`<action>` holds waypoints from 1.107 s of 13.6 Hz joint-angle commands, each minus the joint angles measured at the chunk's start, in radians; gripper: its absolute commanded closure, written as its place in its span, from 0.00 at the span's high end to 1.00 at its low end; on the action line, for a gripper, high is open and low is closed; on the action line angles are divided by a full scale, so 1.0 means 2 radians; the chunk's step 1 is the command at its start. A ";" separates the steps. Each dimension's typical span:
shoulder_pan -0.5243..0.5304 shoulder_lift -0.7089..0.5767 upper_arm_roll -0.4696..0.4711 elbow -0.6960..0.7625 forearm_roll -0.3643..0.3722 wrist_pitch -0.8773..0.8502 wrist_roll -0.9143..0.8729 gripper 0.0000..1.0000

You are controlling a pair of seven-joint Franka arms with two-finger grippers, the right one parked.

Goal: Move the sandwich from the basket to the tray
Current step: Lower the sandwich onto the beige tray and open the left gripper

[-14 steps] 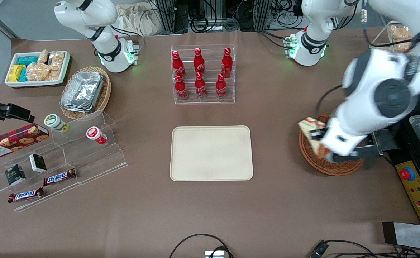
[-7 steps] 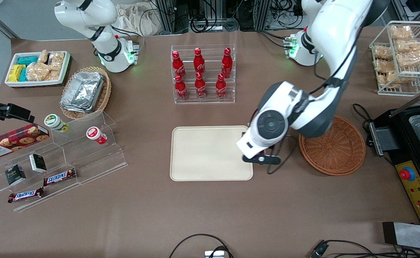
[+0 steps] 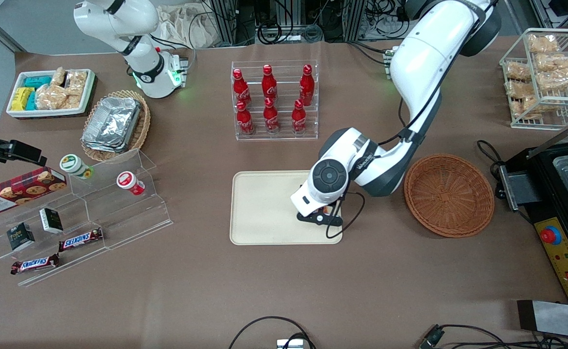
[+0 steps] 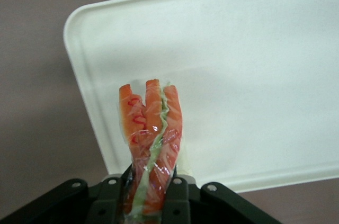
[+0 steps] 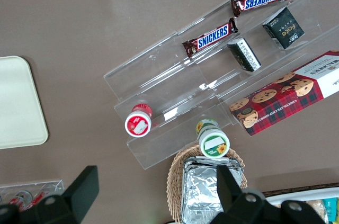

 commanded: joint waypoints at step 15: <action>0.031 -0.037 0.017 0.001 0.006 -0.078 0.003 1.00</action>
